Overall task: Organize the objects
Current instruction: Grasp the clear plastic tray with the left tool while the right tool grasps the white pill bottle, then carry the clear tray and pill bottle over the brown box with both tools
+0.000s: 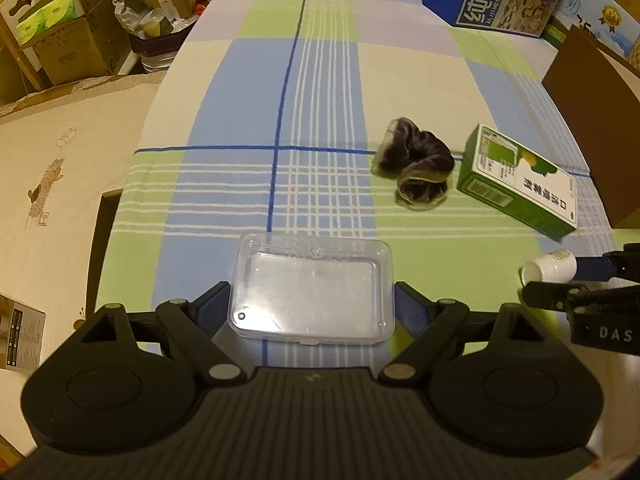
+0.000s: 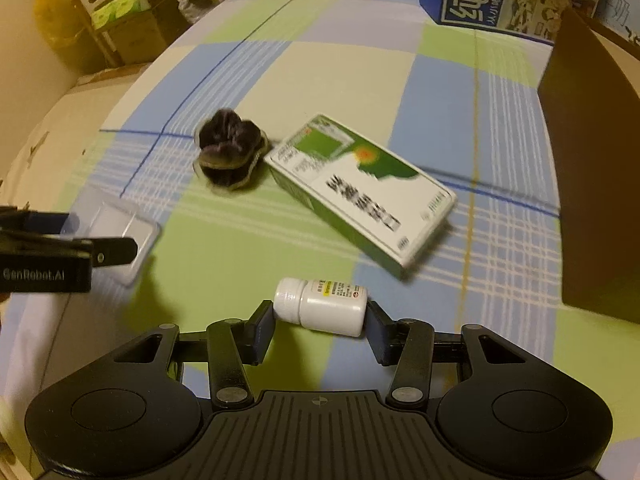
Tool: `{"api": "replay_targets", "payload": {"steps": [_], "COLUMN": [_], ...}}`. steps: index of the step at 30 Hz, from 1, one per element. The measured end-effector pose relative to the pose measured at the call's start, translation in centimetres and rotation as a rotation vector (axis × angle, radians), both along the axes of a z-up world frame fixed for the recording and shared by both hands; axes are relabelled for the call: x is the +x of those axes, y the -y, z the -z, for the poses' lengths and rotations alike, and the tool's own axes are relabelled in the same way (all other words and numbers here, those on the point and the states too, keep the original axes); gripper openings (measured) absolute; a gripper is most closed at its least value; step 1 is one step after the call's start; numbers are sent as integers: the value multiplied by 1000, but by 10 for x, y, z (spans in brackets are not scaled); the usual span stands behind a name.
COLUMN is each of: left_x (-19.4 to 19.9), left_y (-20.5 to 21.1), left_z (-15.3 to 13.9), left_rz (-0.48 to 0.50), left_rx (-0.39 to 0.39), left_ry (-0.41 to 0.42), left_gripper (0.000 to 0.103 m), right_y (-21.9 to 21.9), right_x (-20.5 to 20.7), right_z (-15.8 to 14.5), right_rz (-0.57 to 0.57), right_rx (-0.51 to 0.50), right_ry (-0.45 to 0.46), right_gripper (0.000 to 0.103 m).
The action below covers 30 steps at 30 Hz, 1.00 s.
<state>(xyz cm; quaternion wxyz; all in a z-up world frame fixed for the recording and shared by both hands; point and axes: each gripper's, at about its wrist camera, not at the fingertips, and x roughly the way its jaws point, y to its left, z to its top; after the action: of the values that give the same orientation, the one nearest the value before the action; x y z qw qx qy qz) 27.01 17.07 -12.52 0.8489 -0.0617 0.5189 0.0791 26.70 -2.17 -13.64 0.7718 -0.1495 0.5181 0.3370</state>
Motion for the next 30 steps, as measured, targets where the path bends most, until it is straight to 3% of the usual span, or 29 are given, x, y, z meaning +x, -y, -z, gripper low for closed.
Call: {"api": "replay_targets", "payload": {"steps": [16, 30], "left_x": [-22, -36], "left_y": [66, 138], "left_z": [0, -5], "left_rz": [114, 225], "left_rx": [-28, -49], "left_ry": [-25, -19], "left_gripper": [83, 83], "right_y": [73, 143], "right_x": [-12, -17], "right_z": [-7, -33], "right_rz": [66, 154], "right_rx": [-18, 34], "right_ry": [-28, -11], "right_gripper": [44, 44]}}
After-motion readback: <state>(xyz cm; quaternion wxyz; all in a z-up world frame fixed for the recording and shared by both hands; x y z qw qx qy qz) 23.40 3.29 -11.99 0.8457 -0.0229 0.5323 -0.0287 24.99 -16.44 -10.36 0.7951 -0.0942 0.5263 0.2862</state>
